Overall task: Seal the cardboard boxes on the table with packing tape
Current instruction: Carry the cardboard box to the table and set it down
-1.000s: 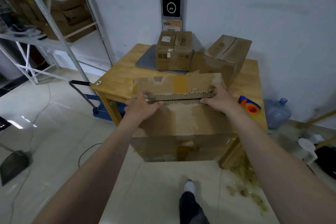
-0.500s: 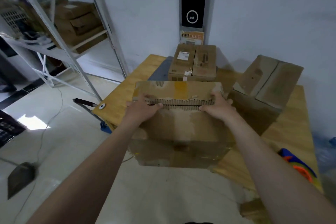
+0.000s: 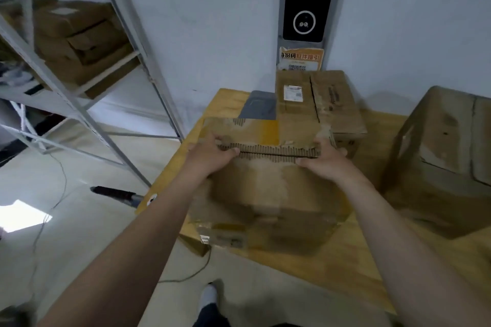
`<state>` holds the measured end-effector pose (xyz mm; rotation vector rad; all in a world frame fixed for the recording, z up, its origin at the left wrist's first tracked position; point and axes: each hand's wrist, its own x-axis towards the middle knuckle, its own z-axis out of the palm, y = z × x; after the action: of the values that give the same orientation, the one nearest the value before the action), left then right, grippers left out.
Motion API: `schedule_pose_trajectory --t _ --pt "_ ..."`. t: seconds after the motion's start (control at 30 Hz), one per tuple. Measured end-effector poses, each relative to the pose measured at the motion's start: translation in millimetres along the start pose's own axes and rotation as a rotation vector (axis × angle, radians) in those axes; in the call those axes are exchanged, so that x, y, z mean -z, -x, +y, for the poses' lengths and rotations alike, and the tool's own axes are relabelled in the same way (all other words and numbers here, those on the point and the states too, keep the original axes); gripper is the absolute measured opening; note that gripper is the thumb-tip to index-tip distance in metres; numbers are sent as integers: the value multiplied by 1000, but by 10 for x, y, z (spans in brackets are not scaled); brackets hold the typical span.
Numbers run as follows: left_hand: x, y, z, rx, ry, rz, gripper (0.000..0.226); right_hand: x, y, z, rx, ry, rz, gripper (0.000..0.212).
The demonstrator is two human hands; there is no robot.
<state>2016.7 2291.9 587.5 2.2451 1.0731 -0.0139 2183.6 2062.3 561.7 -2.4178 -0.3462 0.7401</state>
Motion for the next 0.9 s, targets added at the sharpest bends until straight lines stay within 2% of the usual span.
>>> schedule_pose_trajectory --t 0.2,0.37,0.43,0.57,0.77,0.9 --pt "596 -986 -395 -76 -62 -148 75 -467 -280 -780 -139 -68 81 91" --pt "807 -1455 -629 -95 -89 -264 102 -699 -378 -1153 -208 -100 158 87" --pt "800 -1531 -685 -86 -101 -312 94 -780 -415 -1192 -229 -109 187 85" --pt "773 -1576 -727 -125 -162 -281 79 -859 -439 -1220 -256 -107 246 79" --pt "703 -1660 -739 -133 -191 -300 84 -860 -357 -1195 -211 -121 274 78" --pt "551 -1557 -495 -203 -232 -337 90 -644 -158 -1020 -235 -114 296 81"
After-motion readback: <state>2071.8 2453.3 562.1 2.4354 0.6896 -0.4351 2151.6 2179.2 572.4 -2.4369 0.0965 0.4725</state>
